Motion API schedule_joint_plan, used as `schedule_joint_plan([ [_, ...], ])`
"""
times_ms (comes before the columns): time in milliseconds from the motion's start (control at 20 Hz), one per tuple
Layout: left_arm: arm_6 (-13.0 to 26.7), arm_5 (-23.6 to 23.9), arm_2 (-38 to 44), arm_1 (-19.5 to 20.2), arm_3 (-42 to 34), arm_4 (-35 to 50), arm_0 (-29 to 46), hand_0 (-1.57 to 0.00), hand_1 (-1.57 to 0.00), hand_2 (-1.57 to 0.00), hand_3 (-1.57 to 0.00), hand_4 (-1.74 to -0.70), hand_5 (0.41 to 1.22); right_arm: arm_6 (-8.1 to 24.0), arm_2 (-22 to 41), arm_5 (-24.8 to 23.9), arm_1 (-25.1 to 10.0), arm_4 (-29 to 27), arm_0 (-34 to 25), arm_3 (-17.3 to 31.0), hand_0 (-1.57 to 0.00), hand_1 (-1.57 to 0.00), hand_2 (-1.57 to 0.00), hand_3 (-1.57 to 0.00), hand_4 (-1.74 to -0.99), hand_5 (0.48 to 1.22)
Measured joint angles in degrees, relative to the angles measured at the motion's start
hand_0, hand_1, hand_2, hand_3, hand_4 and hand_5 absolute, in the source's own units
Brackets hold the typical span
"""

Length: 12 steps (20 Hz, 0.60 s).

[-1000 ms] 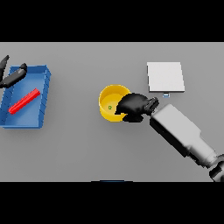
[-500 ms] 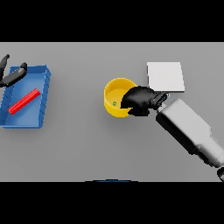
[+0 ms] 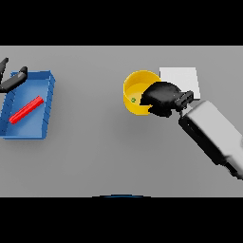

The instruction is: Pick up the red beaker and tilt it to pour out 1 green nut into yellow bowl. Pick up the yellow bowl and place it on the metallic measuring scale.

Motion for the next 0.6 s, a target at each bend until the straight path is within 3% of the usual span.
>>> schedule_joint_plan([
  [100,-0.1,-0.3,0.1,-0.4,-0.8,0.8,0.5,0.0,0.0,0.0,0.0,-0.83,0.723,0.5,-1.3,-1.5,-1.1,0.4,-1.5,1.6,-1.55,-1.57,-1.5,-1.17,-1.741,1.22],
  [300,1.0,0.2,0.2,-0.3,-1.9,0.9,0.9,0.0,0.0,0.0,0.0,-0.84,0.737,-1.7,-3.8,-6.6,-3.2,0.7,-3.3,6.6,-1.56,-1.57,-1.54,-1.15,-1.741,1.221],
  [600,3.8,0.5,0.2,-0.1,-3.7,1.0,1.3,0.0,0.0,0.0,0.0,-0.85,0.761,-3.5,-6.3,-12.8,-4.9,2.5,-6.0,17.4,-1.57,-1.57,-1.55,-1.15,-1.741,1.221],
])
